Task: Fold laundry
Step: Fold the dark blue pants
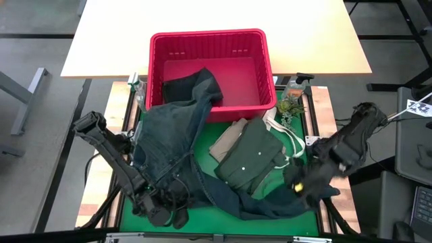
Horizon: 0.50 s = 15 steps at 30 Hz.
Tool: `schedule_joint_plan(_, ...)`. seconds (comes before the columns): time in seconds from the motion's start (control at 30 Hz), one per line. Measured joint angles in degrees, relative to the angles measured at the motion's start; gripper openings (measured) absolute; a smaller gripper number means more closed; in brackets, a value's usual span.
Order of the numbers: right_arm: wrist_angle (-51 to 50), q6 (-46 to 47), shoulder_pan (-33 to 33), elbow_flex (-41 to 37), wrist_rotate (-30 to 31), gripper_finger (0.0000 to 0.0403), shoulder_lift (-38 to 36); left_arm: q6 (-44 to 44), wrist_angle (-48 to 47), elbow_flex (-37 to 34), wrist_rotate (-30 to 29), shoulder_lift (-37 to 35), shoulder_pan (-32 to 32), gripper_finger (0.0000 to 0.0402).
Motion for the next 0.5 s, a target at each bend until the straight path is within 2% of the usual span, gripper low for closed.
schedule_joint_plan(0.2, 0.26, -0.04, 8.04, 0.00, 0.34, 0.0122, 8.96, 6.34, 1.86, 0.00, 0.04, 0.87, 3.24, 0.0110)
schedule_joint_plan(0.5, -0.02, -1.37, 16.75, 0.00, 0.75, 0.0122, 18.31, 24.69, 15.63, 0.00, 1.22, 7.65, 5.63, 0.0110)
